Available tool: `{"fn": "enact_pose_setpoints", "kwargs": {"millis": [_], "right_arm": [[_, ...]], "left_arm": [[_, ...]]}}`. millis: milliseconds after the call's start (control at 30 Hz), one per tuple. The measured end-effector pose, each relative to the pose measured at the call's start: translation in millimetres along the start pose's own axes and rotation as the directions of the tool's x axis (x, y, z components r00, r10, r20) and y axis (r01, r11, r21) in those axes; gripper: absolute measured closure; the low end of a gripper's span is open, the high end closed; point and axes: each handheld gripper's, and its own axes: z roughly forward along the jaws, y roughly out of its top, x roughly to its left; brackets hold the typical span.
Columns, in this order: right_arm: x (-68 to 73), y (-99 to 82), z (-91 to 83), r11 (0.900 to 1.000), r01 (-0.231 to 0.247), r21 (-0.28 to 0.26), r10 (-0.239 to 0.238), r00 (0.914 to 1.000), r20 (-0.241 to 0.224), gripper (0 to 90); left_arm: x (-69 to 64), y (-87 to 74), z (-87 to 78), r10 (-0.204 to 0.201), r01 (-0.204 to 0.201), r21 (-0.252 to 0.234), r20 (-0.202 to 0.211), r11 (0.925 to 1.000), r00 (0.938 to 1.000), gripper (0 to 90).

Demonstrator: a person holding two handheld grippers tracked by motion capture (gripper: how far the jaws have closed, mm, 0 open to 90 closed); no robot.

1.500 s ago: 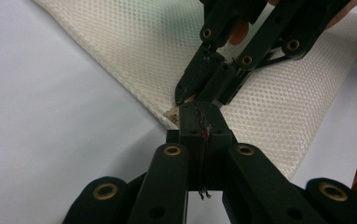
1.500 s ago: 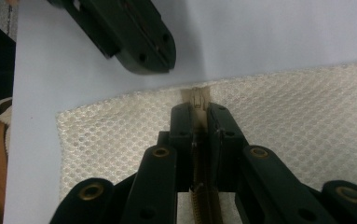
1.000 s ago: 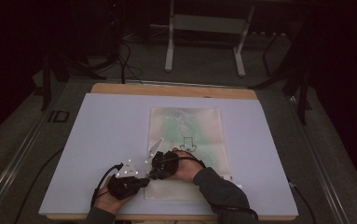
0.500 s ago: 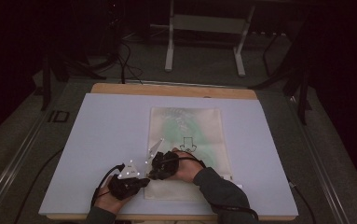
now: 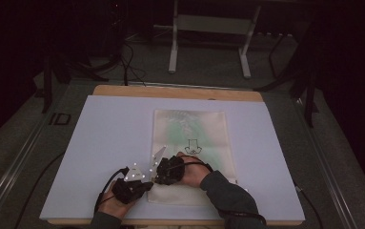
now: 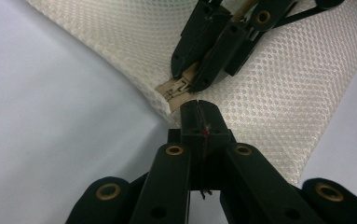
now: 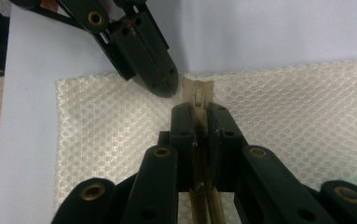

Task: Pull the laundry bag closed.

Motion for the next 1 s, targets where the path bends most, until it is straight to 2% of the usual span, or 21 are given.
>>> {"fn": "enact_pose_setpoints", "kwargs": {"millis": [167, 367, 467, 567, 667, 733, 800, 867, 1000], "right_arm": [[2.9, -1.8, -2.7, 0.9995, 0.017, 0.028, -0.018, 0.9998, 0.011, 82.5], [2.9, -6.2, -5.2, 0.9995, 0.020, 0.024, -0.020, 0.9998, 0.007, 82.5], [2.9, -6.4, -4.2, 0.9997, 0.013, 0.019, -0.013, 0.9999, 0.008, 82.4], [1.8, -6.9, -3.4, 0.9999, 0.011, 0.011, -0.011, 0.9999, 0.003, 82.4], [1.6, -7.5, -2.8, 0.9999, 0.013, 0.002, -0.013, 0.9999, 0.006, 82.3], [2.2, -7.9, -2.8, 0.9999, 0.012, -0.002, -0.012, 0.9999, 0.011, 82.3], [2.4, -8.1, -2.6, 0.9999, 0.013, -0.006, -0.013, 0.9998, 0.014, 82.3], [3.1, -7.8, -2.3, 0.9999, 0.014, -0.008, -0.014, 0.9997, 0.018, 82.3], [3.5, -6.5, -1.1, 0.9997, 0.018, -0.013, -0.018, 0.9997, 0.019, 82.3]], "left_arm": [[-0.8, 0.7, 0.3, -0.010, 0.010, 0.003, -0.006, 0.9999, 0.9999, 90.0], [-2.2, 0.6, 0.2, -0.001, 0.001, 0.003, -0.015, 1.0000, 0.9999, 90.0], [-0.2, -1.4, -0.1, -0.011, 0.011, -0.016, 0.001, 0.9998, 0.9999, 89.9], [4.0, -2.0, -0.4, -0.045, 0.046, -0.027, 0.032, 0.9986, 0.9985, 89.6], [9.5, -3.2, -0.7, -0.072, 0.076, -0.053, 0.073, 0.9957, 0.9947, 89.3], [13.0, -2.2, -2.4, -0.093, 0.100, -0.083, 0.086, 0.9915, 0.9919, 89.3], [14.2, -0.3, -4.1, -0.103, 0.111, -0.117, 0.073, 0.9870, 0.9920, 89.2], [14.4, 2.0, -3.4, -0.097, 0.104, -0.132, 0.054, 0.9857, 0.9938, 89.2], [17.1, 6.4, 2.6, -0.100, 0.101, -0.130, 0.018, 0.9864, 0.9948, 89.1]]}}
